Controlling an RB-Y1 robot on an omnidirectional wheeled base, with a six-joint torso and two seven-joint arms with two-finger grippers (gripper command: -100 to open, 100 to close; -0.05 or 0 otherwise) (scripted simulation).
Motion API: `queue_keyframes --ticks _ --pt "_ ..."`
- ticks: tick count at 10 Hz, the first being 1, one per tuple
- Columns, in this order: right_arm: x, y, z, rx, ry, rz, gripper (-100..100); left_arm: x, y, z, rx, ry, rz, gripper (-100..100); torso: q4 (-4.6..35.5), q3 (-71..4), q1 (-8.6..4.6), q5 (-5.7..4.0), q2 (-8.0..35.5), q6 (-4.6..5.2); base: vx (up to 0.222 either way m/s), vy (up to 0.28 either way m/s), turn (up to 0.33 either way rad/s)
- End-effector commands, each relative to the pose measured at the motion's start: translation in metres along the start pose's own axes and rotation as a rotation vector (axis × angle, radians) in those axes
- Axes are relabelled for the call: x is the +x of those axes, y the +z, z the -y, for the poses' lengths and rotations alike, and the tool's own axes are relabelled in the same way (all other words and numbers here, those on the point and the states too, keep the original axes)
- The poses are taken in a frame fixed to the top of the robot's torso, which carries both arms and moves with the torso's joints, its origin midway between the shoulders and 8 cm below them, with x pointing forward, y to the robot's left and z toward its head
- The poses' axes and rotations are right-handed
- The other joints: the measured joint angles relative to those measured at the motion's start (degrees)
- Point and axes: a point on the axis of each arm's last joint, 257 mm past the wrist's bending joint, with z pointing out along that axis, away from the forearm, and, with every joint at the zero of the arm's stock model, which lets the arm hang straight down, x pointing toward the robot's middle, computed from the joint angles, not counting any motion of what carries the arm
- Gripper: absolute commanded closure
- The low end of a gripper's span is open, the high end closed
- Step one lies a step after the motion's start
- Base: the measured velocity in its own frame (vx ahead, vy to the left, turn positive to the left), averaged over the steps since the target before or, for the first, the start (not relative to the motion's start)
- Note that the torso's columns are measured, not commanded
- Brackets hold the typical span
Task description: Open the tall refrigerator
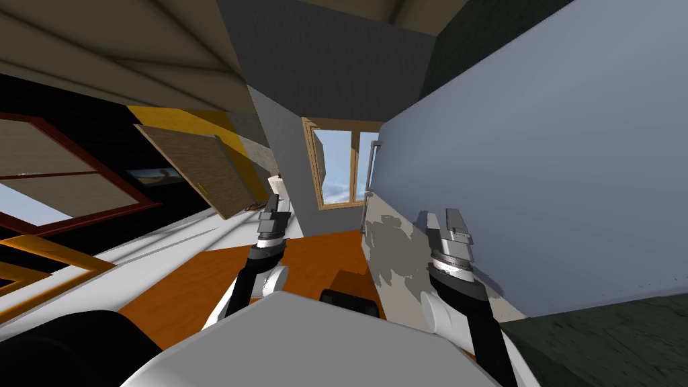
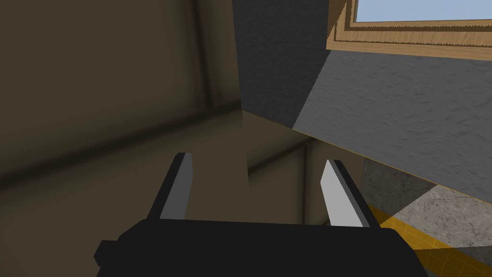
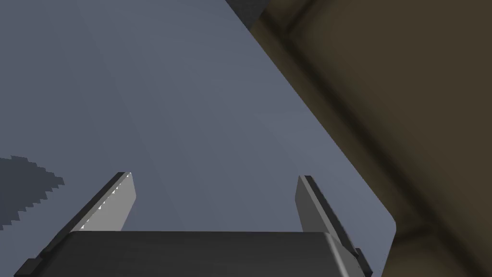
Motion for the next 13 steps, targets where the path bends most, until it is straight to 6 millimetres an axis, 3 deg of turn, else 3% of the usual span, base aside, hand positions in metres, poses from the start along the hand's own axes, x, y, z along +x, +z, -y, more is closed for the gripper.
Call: queue_keyframes --ticks 1,9,10,13 --pt "0.0 0.0 0.0 0.0 0.0 0.0 0 0.0 0.0 0.0 0.0 0.0 0.0 0 2.35 -4.67 0.0 0.0 2.32 0.0 0.0 0.0 0.0" --pt "0.0 0.0 0.0 0.0 0.0 0.0 0 0.0 0.0 0.0 0.0 0.0 0.0 0 35.37 -70.73 0.0 0.0 35.39 0.0 0.0 0.0 0.0" --pt "0.005 0.0 0.003 -0.002 -0.022 -0.037 -100 0.0 0.0 0.0 0.0 0.0 0.0 0 39.6 -79.19 0.0 0.0 39.62 0.0 0.016 0.019 0.002" --pt "0.016 0.0 0.017 -0.002 -0.091 -0.122 -100 0.0 0.0 0.0 0.0 0.0 0.0 0 42.18 -84.58 0.11 0.03 42.12 0.0 0.044 0.061 0.002"
